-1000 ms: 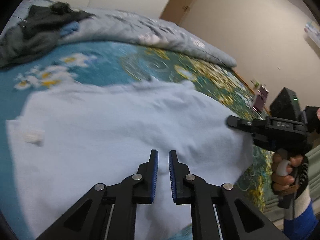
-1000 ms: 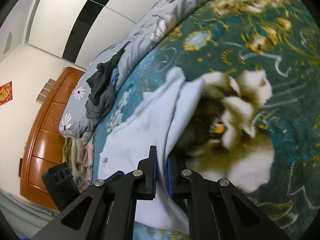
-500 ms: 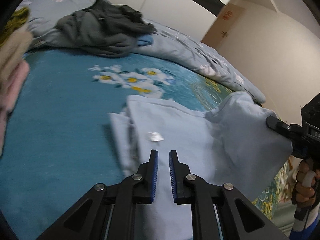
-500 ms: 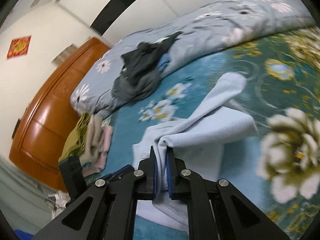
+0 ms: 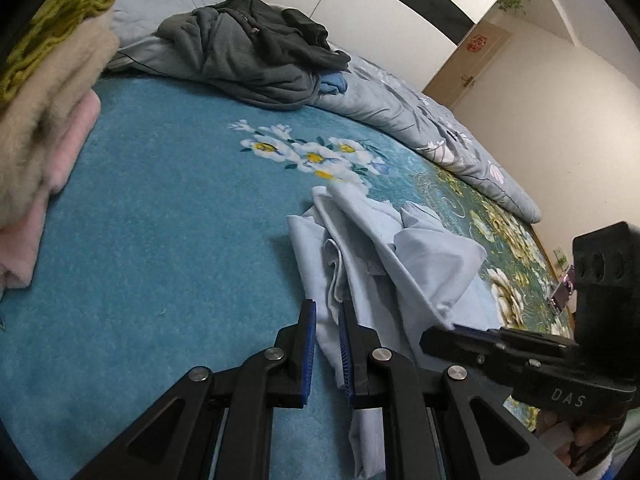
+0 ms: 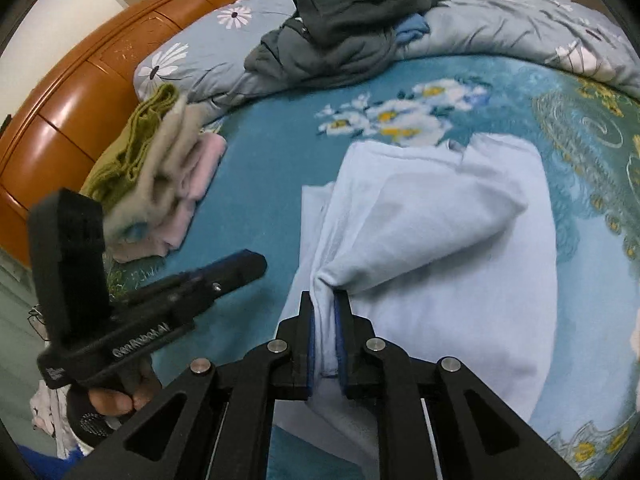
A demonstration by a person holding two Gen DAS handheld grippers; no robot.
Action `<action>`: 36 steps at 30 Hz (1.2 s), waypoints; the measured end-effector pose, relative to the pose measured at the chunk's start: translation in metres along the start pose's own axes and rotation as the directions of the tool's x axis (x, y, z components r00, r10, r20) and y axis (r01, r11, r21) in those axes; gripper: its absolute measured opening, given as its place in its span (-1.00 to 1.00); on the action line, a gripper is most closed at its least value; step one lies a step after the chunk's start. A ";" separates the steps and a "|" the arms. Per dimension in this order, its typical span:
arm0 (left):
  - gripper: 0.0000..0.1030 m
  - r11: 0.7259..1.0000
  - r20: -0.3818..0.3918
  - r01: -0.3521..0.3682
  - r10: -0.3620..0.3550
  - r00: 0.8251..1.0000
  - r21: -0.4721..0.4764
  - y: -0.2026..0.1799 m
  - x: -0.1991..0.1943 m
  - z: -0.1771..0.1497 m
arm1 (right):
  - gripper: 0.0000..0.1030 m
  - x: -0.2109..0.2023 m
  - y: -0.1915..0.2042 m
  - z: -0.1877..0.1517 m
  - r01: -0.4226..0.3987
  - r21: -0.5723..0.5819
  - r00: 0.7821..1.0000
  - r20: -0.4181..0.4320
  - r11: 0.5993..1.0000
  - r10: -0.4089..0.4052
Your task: Fold clothes
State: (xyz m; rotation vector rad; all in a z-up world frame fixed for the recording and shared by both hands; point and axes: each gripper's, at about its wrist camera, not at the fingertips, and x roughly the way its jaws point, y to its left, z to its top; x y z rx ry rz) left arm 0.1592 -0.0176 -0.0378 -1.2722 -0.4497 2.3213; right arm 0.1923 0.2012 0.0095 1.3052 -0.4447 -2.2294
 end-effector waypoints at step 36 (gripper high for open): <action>-0.17 0.945 -0.229 0.321 -0.325 0.917 -0.058 -0.042 0.029 -0.045 | -0.25 -0.041 -0.081 -0.063 0.101 0.290 0.986 0.099 0.952 -0.135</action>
